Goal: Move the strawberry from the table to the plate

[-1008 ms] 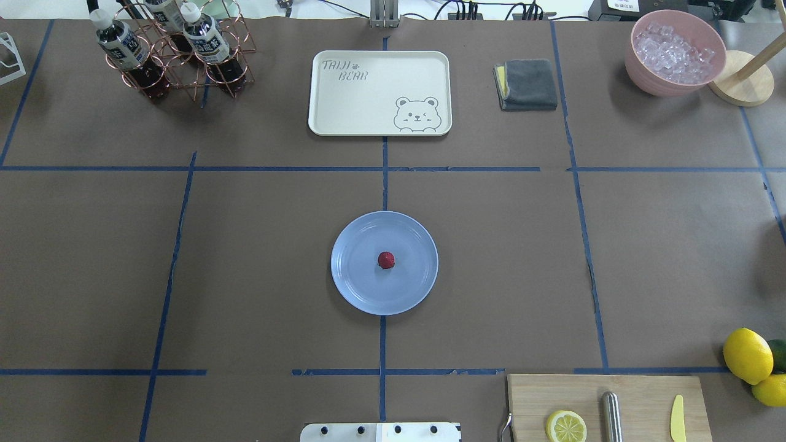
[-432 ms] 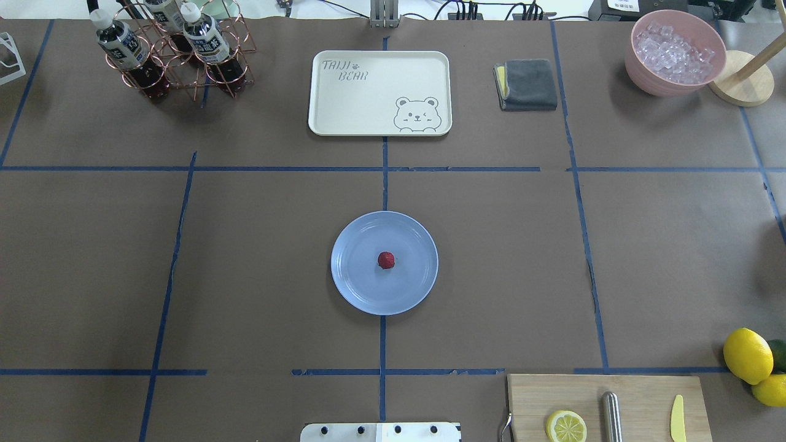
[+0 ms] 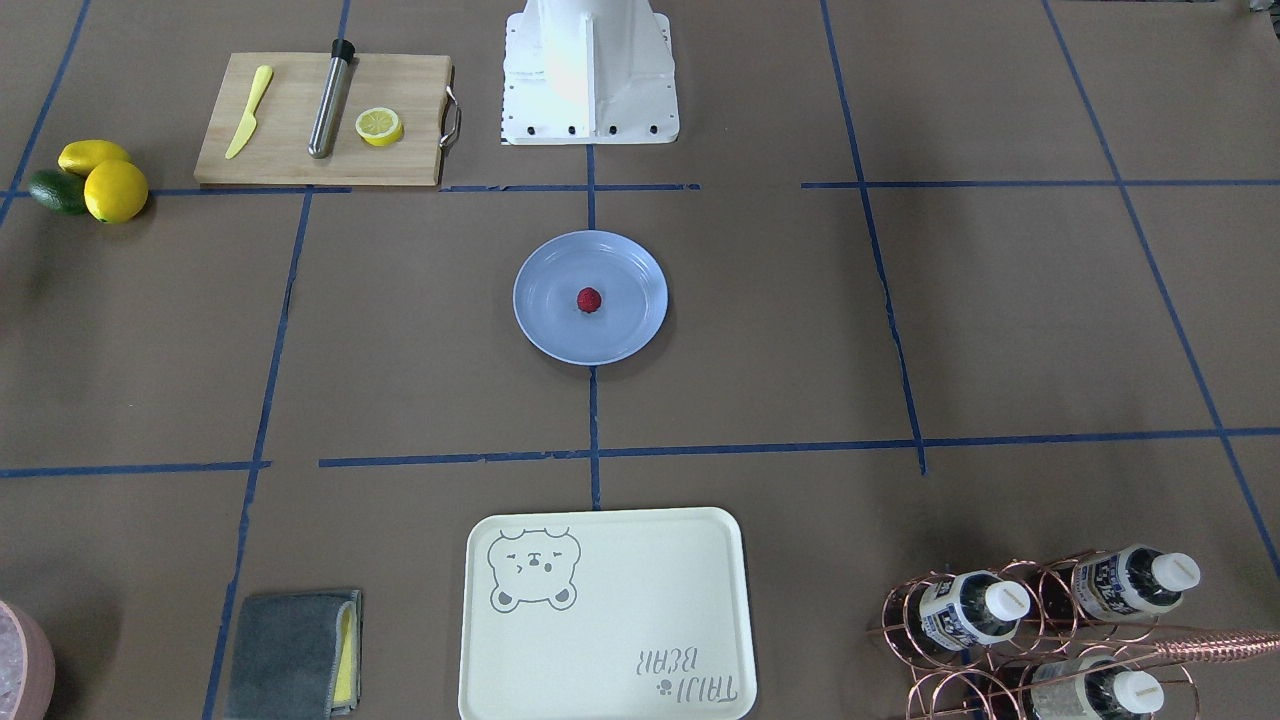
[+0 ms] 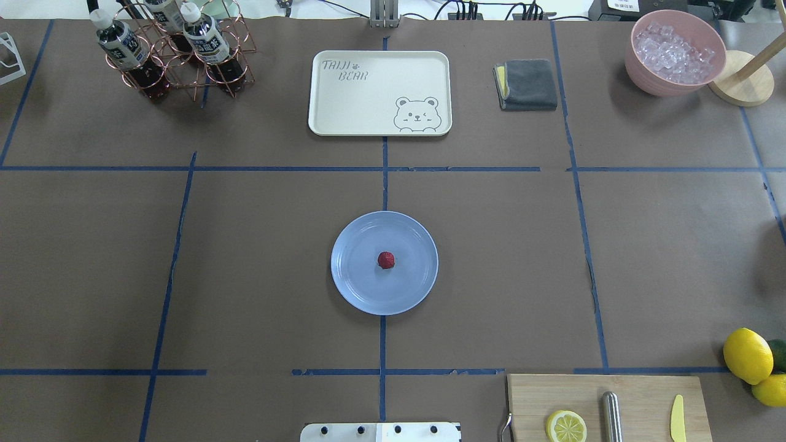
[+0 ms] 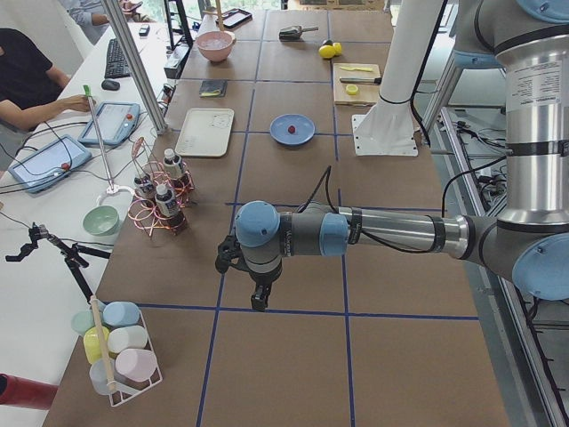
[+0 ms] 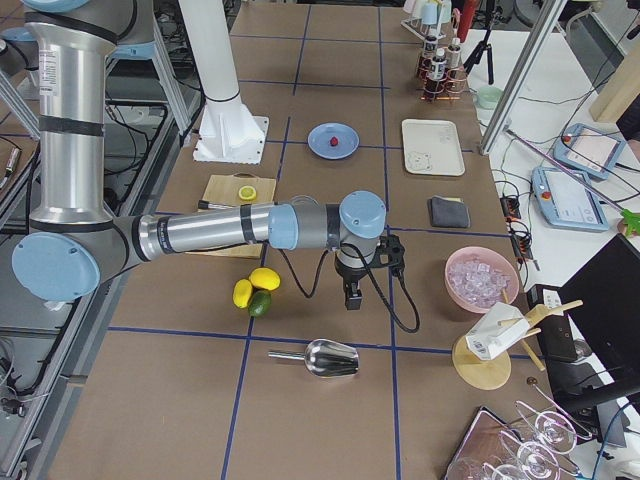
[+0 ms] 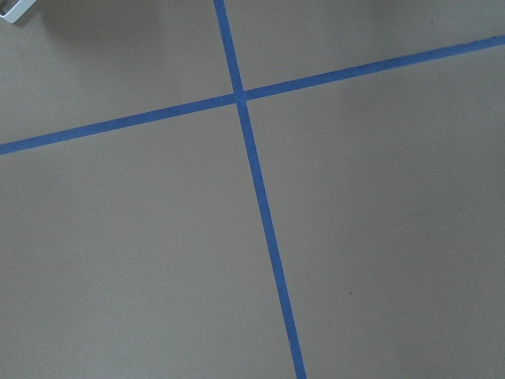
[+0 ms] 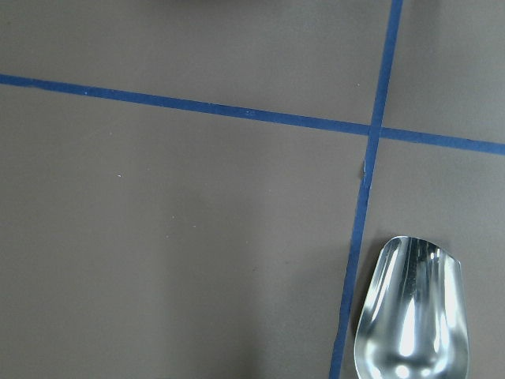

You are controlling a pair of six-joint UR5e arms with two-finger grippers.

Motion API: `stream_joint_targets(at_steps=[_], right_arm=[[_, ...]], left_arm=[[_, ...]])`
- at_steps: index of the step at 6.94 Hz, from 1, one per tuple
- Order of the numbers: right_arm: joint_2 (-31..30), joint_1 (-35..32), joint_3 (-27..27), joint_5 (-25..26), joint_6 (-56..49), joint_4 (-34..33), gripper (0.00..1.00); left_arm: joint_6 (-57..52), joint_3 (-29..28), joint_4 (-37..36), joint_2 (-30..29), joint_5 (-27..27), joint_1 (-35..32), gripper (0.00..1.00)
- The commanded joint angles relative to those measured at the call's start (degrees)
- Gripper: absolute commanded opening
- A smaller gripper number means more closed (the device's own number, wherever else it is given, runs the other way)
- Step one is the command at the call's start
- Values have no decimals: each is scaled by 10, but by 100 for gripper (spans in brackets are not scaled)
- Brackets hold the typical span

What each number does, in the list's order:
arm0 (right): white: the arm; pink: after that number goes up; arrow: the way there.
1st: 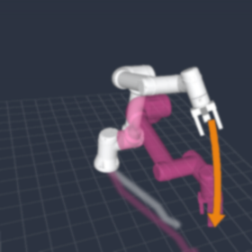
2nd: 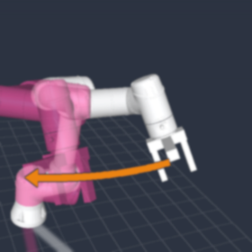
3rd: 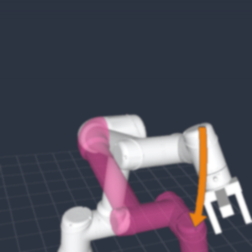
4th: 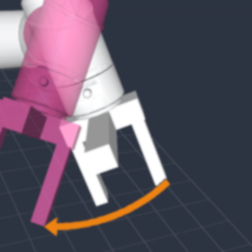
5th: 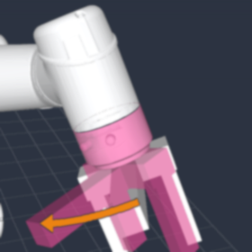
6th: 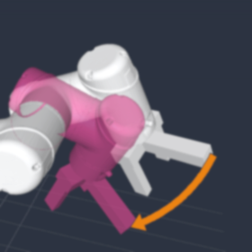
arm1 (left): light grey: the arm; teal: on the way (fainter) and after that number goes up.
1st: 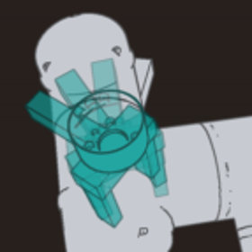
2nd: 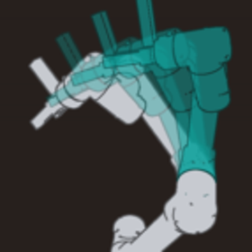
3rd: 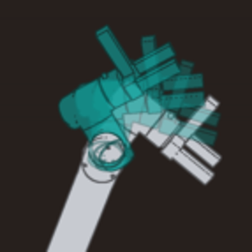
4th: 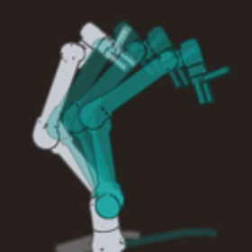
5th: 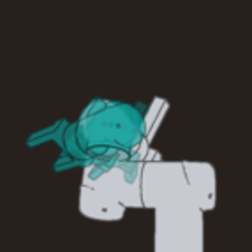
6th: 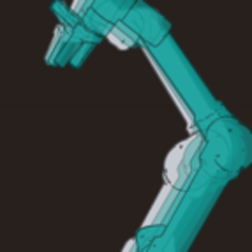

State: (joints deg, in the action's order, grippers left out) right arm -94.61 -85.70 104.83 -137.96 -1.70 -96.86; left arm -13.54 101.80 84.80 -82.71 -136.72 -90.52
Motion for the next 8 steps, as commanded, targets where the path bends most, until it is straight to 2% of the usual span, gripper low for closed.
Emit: stream_joint_targets(at_steps=[1,8], right_arm=[[0,1,0,-2,17,1,100],[0,0,3,-4,18,1,100]], left_arm=[[0,-3,2,3,3,0,100],[-2,3,-2,-3,3,0,100]])
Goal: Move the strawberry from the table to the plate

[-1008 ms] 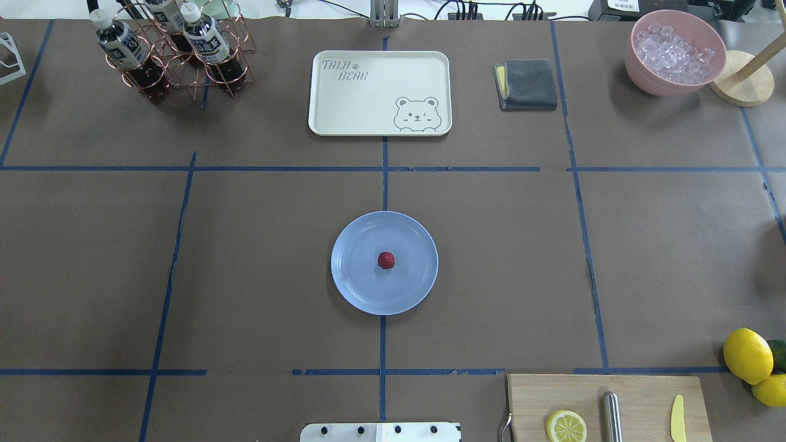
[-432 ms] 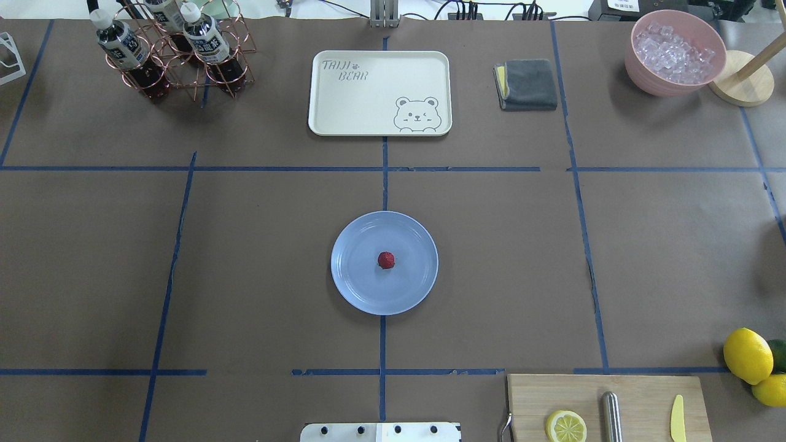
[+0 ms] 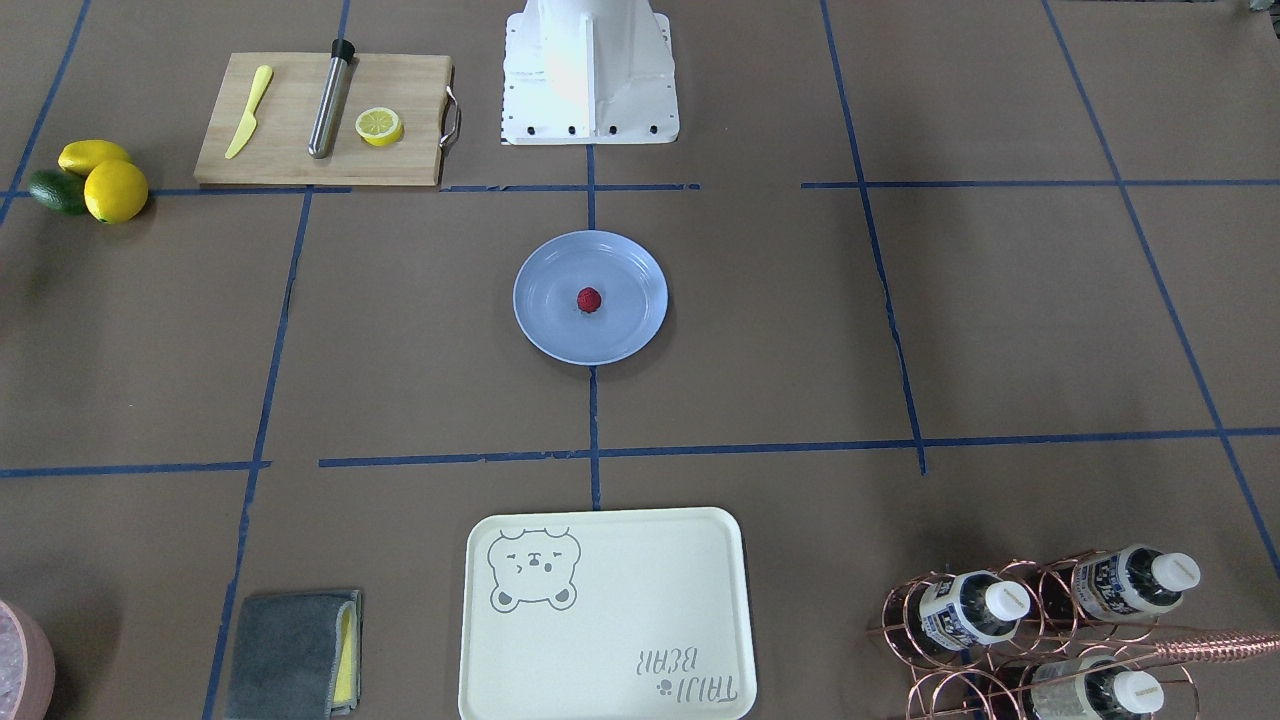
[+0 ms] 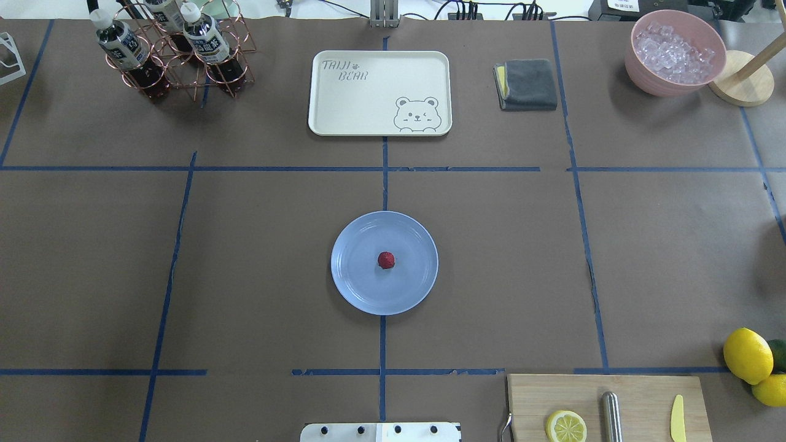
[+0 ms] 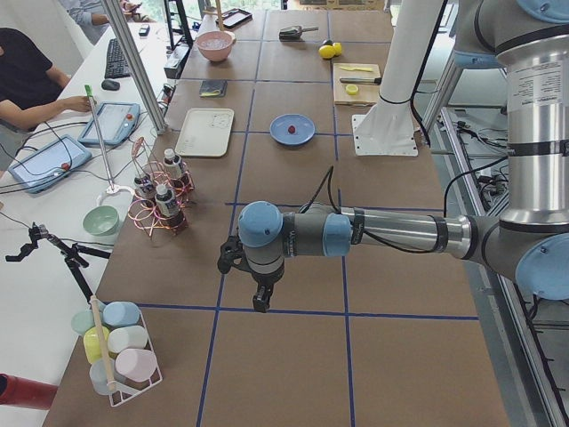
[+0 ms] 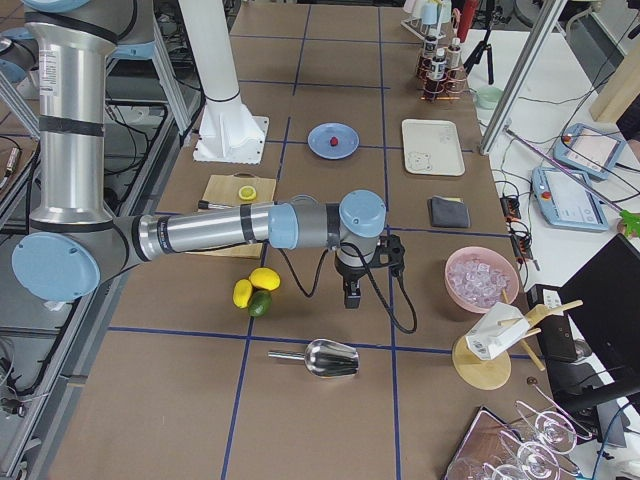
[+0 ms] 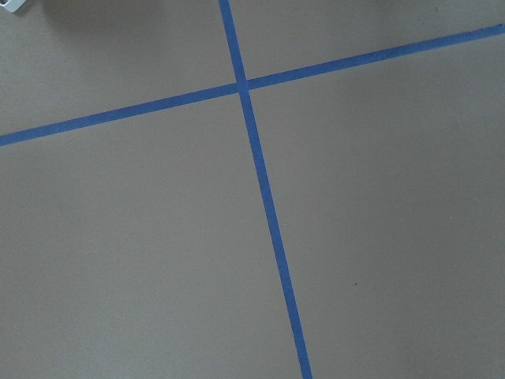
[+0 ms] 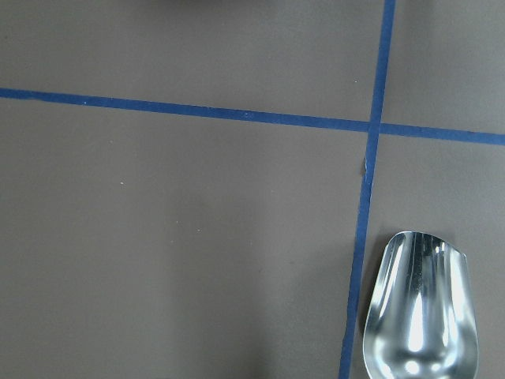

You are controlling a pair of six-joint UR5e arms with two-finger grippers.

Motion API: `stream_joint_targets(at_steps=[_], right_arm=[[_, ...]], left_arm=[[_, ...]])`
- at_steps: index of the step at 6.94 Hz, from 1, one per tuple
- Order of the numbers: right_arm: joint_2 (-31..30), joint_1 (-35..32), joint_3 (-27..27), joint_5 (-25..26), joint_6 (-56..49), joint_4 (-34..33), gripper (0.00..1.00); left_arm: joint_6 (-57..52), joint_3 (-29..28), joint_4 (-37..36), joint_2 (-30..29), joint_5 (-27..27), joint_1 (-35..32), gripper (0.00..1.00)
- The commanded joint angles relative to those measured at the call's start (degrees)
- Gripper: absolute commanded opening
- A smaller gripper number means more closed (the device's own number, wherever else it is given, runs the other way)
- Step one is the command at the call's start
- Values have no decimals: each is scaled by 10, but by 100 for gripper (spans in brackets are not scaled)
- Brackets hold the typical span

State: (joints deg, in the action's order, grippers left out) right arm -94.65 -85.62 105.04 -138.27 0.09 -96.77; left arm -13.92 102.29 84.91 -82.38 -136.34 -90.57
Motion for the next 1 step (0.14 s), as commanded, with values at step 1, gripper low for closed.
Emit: stream_joint_targets(at_steps=[1], right_arm=[[0,-1,1,0,0,0,100]], left_arm=[[3,-4,-5,-15,0,1,100]])
